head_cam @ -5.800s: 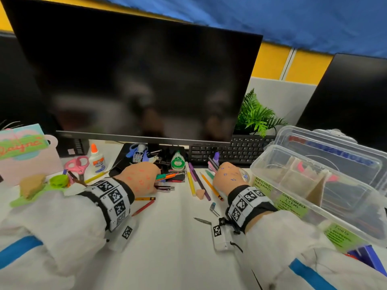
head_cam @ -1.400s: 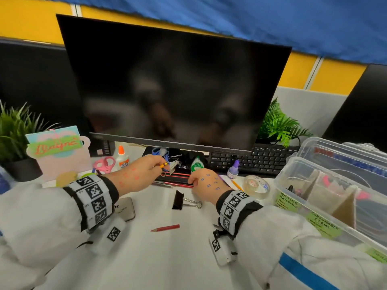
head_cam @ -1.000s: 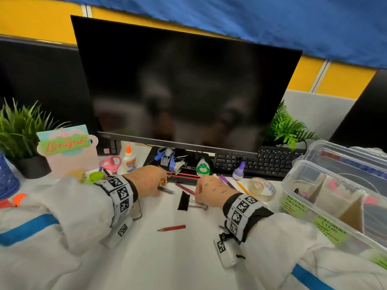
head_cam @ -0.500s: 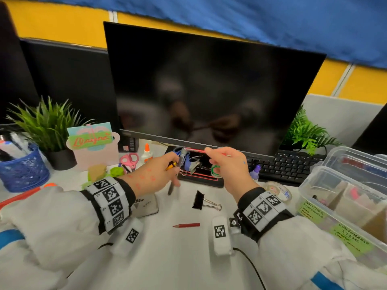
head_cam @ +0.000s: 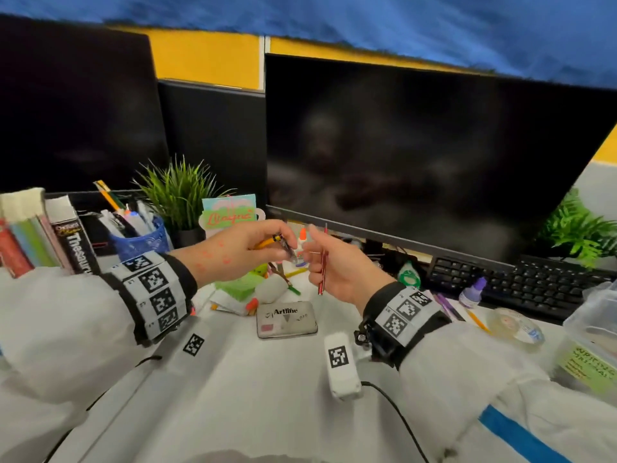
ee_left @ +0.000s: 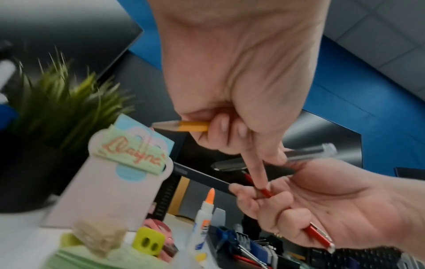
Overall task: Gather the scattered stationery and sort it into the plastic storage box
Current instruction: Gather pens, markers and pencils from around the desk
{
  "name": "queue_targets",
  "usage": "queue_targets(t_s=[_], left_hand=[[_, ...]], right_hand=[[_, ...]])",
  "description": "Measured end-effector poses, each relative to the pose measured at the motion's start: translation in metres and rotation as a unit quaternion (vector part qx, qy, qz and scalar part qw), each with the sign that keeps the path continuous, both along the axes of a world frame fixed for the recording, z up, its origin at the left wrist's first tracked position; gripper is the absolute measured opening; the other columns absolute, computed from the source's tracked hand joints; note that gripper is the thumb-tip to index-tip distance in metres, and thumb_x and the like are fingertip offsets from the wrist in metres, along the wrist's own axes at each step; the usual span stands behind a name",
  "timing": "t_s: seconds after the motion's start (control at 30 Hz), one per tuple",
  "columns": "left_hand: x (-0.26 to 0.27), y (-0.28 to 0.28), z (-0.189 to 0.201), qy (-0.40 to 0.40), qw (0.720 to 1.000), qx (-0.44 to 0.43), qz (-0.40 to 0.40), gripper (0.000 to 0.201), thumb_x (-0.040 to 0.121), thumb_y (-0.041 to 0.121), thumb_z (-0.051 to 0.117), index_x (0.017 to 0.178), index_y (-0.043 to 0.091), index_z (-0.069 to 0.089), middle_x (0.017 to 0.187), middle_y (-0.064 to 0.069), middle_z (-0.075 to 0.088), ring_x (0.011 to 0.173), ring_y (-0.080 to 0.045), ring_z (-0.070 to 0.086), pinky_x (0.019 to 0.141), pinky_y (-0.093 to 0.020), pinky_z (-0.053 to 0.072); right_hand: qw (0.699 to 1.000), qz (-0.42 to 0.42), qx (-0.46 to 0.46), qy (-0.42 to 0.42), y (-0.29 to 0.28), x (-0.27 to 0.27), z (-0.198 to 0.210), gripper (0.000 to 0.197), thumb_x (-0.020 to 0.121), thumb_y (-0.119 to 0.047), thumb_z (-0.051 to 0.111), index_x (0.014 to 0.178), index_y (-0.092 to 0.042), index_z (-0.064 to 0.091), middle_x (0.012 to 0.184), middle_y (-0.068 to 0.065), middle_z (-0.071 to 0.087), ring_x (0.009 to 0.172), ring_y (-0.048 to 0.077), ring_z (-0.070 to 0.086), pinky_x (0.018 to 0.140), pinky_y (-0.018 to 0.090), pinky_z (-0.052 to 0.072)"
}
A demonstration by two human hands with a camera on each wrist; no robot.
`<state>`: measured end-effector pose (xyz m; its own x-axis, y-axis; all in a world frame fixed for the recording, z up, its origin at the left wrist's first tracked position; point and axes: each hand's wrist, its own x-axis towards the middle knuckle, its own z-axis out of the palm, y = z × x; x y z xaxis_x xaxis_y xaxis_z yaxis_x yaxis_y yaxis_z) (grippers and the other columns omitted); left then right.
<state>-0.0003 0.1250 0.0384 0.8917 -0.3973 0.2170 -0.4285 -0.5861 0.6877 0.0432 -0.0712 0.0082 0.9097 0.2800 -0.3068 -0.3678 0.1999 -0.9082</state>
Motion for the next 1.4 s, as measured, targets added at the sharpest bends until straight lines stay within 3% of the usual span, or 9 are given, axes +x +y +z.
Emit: queue_targets(t_s=[0.27,0.4,0.5,0.63,0.73,0.87,1.0,1.17,1.4], left_hand=[[-0.011,0.041,-0.014,0.066,0.996,0.056,0.003,0.013,0.093,0.027,0.07,0.103,0.035,0.068,0.099,0.006,0.076,0.09,-0.017,0.069,0.089,-0.033,0.056],[-0.003,0.036,-0.03,0.128,0.959,-0.178,0.18,0.021,0.104,0.024,0.049,0.091,0.018,0.065,0.079,-0.001,0.069,0.07,-0.016,0.059,0.054,-0.026,0.047],[0.005,0.016,-0.033,0.208,0.9,-0.345,0.166,0.03,0.105,0.025,0.045,0.107,0.015,0.073,0.104,-0.001,0.074,0.101,-0.018,0.067,0.085,-0.03,0.052],[0.012,-0.015,-0.044,0.246,0.911,-0.296,0.151,0.032,0.1,0.046,0.046,0.121,0.043,0.07,0.106,0.0,0.069,0.098,-0.016,0.063,0.107,-0.044,0.032],[0.016,-0.033,-0.048,0.31,0.897,-0.288,0.126,0.04,0.102,0.053,0.042,0.114,0.03,0.073,0.079,-0.004,0.072,0.089,-0.015,0.066,0.11,-0.047,0.035],[0.012,-0.038,-0.051,0.241,0.97,-0.033,0.001,0.042,0.098,0.06,0.046,0.116,0.03,0.07,0.115,0.011,0.072,0.114,-0.01,0.062,0.095,-0.026,0.046],[0.015,-0.039,-0.06,0.079,0.929,0.358,-0.046,0.064,0.072,0.061,0.078,0.13,0.046,0.056,0.122,0.014,0.058,0.112,-0.012,0.054,0.092,-0.028,0.047],[0.015,-0.042,-0.064,0.069,0.938,0.336,-0.042,0.063,0.07,0.048,0.085,0.126,0.045,0.057,0.113,0.016,0.056,0.101,-0.01,0.053,0.078,-0.024,0.043],[-0.002,-0.039,-0.073,0.095,0.953,0.28,-0.059,0.068,0.057,0.055,0.089,0.119,0.046,0.061,0.109,0.02,0.063,0.097,-0.003,0.058,0.086,-0.029,0.053]], right_hand=[[0.996,0.076,-0.04,-0.002,0.065,-0.012,0.0,0.038,0.101,-0.021,0.05,0.13,0.003,0.057,0.09,0.017,0.055,0.059,0.017,0.05,0.051,0.029,0.042],[0.999,0.038,-0.013,0.022,0.06,-0.018,-0.007,0.011,0.099,-0.011,0.045,0.091,-0.009,0.053,0.064,0.004,0.045,0.055,0.018,0.049,0.058,0.033,0.047],[0.998,0.036,-0.032,-0.027,0.056,-0.027,-0.015,0.005,0.095,-0.012,0.058,0.099,-0.009,0.054,0.07,0.005,0.045,0.049,0.011,0.036,0.045,0.025,0.031],[0.994,0.029,-0.072,-0.075,0.051,-0.039,-0.027,0.036,0.091,-0.049,0.065,0.101,-0.015,0.067,0.074,0.004,0.058,0.044,0.008,0.039,0.042,0.023,0.03],[0.994,0.055,-0.036,-0.085,0.029,-0.043,-0.027,0.025,0.099,-0.037,0.059,0.086,-0.016,0.06,0.058,0.0,0.043,0.046,0.011,0.032,0.044,0.024,0.027],[0.987,-0.005,-0.125,-0.095,-0.027,-0.034,-0.023,0.012,0.103,-0.015,0.051,0.108,-0.009,0.06,0.067,0.007,0.057,0.051,0.015,0.051,0.048,0.026,0.041],[0.912,0.022,-0.393,-0.114,-0.082,-0.032,-0.016,0.01,0.093,-0.02,0.065,0.103,-0.018,0.068,0.083,0.006,0.063,0.054,0.015,0.048,0.046,0.025,0.041],[0.743,0.218,-0.618,-0.139,-0.088,-0.052,-0.02,0.038,0.059,-0.037,0.093,0.09,-0.025,0.074,0.092,-0.006,0.062,0.08,0.013,0.061,0.061,0.025,0.049],[0.69,0.259,-0.65,-0.185,-0.069,-0.048,-0.041,0.018,0.079,-0.028,0.076,0.093,-0.017,0.073,0.093,-0.001,0.065,0.081,0.017,0.062,0.069,0.027,0.051]])
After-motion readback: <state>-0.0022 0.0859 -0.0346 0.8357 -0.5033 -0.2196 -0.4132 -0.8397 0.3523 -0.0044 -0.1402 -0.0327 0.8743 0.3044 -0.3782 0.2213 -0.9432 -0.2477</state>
